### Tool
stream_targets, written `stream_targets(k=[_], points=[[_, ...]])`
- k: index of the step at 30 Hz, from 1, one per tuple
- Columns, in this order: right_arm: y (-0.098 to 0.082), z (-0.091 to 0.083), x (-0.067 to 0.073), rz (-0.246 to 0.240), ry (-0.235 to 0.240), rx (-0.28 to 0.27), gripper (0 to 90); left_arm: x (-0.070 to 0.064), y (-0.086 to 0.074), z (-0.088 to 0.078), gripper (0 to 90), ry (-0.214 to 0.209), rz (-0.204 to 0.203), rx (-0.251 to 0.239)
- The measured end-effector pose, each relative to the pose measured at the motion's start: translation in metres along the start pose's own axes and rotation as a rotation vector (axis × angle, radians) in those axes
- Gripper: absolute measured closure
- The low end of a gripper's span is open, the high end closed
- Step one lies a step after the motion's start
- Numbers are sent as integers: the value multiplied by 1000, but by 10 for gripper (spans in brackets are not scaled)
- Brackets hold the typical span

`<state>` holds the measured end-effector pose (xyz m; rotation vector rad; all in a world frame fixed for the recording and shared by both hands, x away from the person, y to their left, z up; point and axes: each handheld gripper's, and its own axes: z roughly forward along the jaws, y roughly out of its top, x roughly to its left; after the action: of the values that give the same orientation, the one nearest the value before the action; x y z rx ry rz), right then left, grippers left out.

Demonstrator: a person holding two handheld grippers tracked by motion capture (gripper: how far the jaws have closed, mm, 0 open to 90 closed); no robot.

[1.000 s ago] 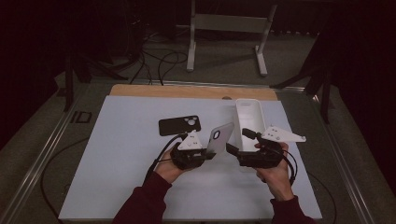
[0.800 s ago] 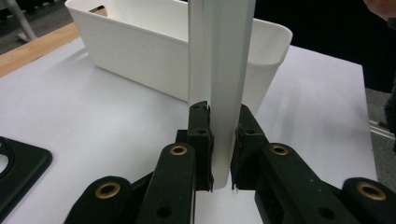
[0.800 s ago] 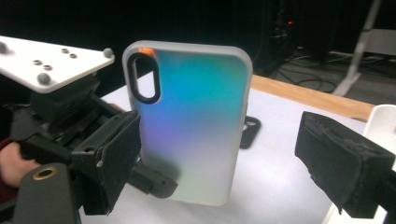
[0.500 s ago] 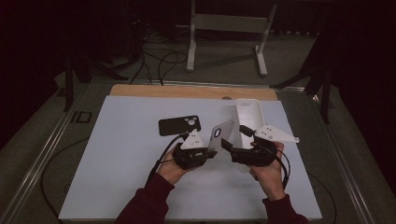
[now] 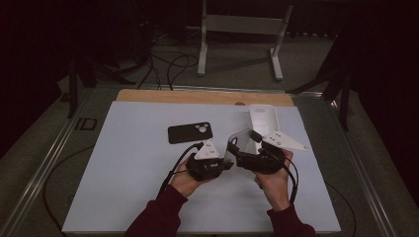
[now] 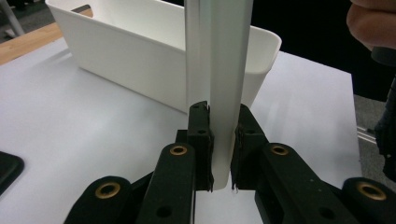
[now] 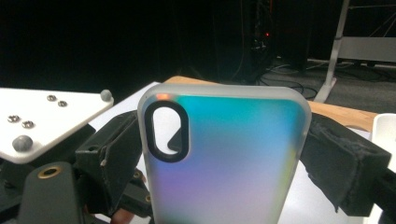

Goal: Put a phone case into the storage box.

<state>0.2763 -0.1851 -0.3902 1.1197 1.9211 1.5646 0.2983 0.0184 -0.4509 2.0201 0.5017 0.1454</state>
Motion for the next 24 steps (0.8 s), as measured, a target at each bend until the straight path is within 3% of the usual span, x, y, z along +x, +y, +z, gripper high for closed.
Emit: stream_targets(k=[5,14,20,24], points=[[0,2,5,-32,-27,-5,140,-1,1,1,811,-5,2,1],[1,1,5,-44,-23,14,163,0,1,0,811,-10,3,12],[4,2,9,-90,-22,21,167,0,0,-1,807,-9,2,7],[5,2,7,-76,-16,18,167,1,0,-2,773,-10,7,5]])
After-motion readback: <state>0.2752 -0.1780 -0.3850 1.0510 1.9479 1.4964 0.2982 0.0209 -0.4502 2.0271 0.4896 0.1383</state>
